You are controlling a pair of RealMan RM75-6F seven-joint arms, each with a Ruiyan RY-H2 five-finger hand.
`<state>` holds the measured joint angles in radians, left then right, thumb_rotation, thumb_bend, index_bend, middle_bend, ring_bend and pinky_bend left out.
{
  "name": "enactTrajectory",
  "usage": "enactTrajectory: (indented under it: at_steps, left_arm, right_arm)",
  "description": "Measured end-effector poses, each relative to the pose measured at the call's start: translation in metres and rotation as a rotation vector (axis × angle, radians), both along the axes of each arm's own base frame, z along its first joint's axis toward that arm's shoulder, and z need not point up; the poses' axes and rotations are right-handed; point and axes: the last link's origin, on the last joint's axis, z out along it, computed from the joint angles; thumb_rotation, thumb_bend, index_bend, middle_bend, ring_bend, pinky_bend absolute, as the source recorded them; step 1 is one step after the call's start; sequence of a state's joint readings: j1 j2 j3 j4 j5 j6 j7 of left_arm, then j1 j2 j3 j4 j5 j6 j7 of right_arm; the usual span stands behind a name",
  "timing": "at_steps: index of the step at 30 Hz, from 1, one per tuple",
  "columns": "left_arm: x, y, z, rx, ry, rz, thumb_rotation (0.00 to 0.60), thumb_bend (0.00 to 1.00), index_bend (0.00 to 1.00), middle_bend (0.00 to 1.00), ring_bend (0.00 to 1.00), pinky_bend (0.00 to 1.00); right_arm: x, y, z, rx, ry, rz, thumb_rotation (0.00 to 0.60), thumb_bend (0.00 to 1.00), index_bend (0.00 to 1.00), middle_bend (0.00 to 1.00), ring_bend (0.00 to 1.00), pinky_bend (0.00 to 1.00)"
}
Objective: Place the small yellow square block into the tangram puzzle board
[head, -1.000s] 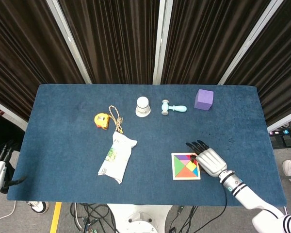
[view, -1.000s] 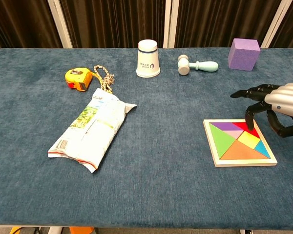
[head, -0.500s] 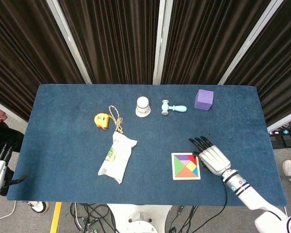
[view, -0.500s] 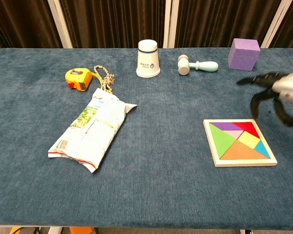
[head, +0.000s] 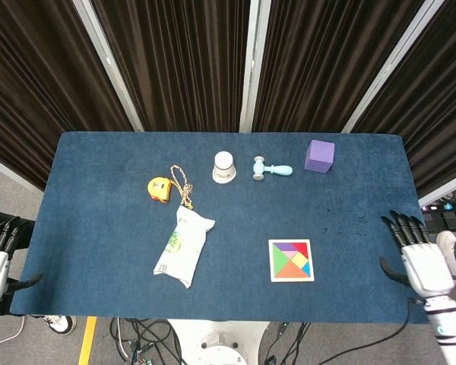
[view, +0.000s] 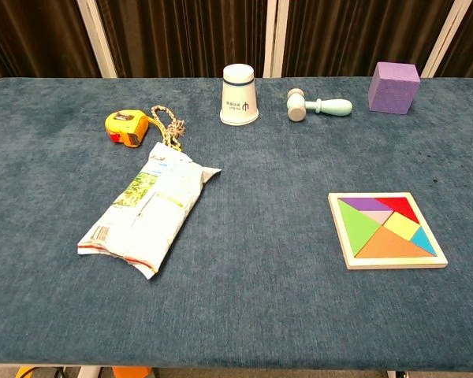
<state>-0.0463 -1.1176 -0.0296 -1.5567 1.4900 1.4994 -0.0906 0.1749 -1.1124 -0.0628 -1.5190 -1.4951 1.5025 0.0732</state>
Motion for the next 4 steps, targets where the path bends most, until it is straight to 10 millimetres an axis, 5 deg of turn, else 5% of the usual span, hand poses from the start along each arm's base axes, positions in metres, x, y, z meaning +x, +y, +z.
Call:
enactTrajectory:
  at_steps: [4]
  left_arm:
    - [0.003,0.002,0.0,0.012,-0.001,-0.012,0.6,0.0,0.09,0.02,0.0,0.04]
  right_arm:
    - [-0.018,0.034,0.016,-0.104,0.021,-0.115,0.331,0.1,0.0,0.0,0.0,0.0]
